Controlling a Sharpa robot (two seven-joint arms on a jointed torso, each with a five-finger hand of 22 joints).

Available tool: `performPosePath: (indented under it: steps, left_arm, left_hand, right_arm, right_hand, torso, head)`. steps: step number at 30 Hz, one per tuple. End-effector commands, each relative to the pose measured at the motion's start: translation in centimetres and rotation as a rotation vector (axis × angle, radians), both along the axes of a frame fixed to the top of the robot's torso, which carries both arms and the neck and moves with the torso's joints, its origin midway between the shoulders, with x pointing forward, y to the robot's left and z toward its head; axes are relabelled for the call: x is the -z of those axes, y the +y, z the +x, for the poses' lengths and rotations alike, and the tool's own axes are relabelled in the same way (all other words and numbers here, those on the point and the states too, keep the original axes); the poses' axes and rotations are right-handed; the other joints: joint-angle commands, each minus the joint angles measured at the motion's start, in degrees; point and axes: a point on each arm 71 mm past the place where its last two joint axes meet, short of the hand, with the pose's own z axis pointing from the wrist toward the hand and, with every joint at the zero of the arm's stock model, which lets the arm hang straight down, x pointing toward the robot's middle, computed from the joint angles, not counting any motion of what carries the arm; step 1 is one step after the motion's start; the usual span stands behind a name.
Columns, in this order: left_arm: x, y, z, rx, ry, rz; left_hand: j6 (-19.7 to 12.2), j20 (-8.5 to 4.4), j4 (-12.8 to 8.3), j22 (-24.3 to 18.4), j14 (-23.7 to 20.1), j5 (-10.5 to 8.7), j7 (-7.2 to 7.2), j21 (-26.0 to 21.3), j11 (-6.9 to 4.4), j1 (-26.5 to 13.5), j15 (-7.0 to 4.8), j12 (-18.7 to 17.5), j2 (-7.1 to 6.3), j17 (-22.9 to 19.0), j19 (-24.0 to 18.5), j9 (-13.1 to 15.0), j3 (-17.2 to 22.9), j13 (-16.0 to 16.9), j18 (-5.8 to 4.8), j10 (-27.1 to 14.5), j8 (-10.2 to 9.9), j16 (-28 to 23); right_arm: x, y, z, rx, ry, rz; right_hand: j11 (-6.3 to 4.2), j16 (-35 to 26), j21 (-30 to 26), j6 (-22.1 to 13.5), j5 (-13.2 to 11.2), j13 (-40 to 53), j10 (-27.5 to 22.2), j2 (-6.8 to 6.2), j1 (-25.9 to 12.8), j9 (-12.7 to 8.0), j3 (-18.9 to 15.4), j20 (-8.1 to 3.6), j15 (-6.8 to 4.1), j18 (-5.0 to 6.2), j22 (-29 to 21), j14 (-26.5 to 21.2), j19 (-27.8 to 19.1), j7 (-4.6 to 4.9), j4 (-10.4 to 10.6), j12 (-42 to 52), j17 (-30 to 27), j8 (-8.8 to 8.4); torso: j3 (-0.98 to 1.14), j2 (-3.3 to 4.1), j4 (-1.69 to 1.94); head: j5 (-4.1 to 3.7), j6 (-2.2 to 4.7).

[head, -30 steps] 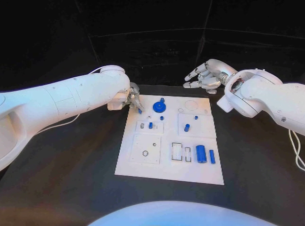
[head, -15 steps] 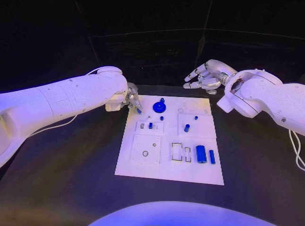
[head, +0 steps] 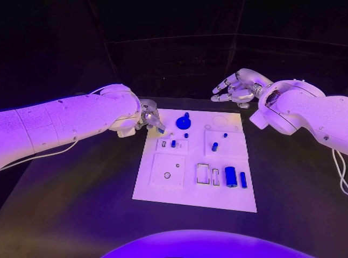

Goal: Assemble the parts on the task board

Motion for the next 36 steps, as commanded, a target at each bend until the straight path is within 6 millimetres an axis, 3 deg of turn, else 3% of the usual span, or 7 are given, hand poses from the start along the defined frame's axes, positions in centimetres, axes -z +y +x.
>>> performPosePath:
  steps: [1,6,14,36]
  left_arm:
    - [-0.1,-0.2,-0.7,-0.026,-0.057,-0.065]
    - [0.5,-0.2,-2.2,-0.029,-0.062,-0.093]
    - [1.7,-0.4,-3.4,-0.023,-0.042,-0.100]
    - [2.6,-0.8,-3.5,-0.009,0.005,-0.017]
  left_hand:
    - [0.8,-0.27,-6.6,0.1,6.0,0.07,-0.32,0.0,-0.03,-0.6,-0.44,0.4,0.10,15.1,0.4,0.0,7.0,0.1,0.30,0.6,0.3,0.2]
    - [1.0,-0.33,-6.9,0.2,6.0,0.07,-0.41,0.0,-0.12,-1.0,-0.50,0.6,-0.20,15.1,0.4,0.1,7.8,0.4,0.28,0.9,0.5,0.2]
    - [1.1,-0.36,-7.0,0.2,6.0,0.10,-0.44,0.0,-0.15,-1.1,-0.54,0.7,-0.35,15.1,0.4,0.1,8.1,0.5,0.30,1.0,0.6,0.2]
    - [1.4,-0.45,-7.2,0.3,6.0,0.18,-0.59,0.0,-0.27,-1.8,-0.64,0.9,-0.72,15.1,0.5,0.2,8.9,0.7,0.29,1.4,1.0,0.2]
  right_arm:
    - [-0.1,0.0,0.0,-0.006,-0.001,-0.003]
    - [-0.1,-0.1,0.0,-0.005,-0.001,-0.004]
    - [0.0,-0.1,0.0,-0.006,0.001,-0.005]
    - [0.0,0.0,0.0,-0.008,0.001,-0.005]
  right_hand:
    - [0.00,-0.3,-0.3,-0.4,0.2,0.1,-0.3,0.46,-0.1,0.0,0.0,0.12,-0.30,0.66,-0.1,2.8,-0.4,-0.01,0.2,-0.1,0.0,0.23]
    - [0.00,-0.3,-0.3,-0.4,0.2,0.1,-0.3,0.46,-0.1,0.0,0.0,0.12,-0.30,0.66,-0.1,2.8,-0.4,-0.01,0.2,-0.1,0.0,0.23]
    - [0.00,-0.3,-0.3,-0.4,0.2,0.1,-0.3,0.46,-0.1,0.0,0.0,0.12,-0.30,0.66,-0.1,2.8,-0.4,-0.01,0.2,-0.1,0.0,0.23]
    - [0.00,-0.3,-0.4,-0.5,0.5,0.0,-0.3,0.50,0.0,0.0,0.0,0.12,-0.30,0.66,-0.1,2.8,-0.4,-0.02,0.3,-0.1,-0.1,0.35]
  torso:
    - [0.00,-0.15,0.33]
    - [0.04,-0.27,0.60]
    - [-0.01,-0.14,0.45]
    - [0.07,-0.15,0.40]
  head:
    - [-0.01,-0.11]
    - [0.00,-0.28]
    - [0.30,-0.38]
    - [0.19,-0.88]
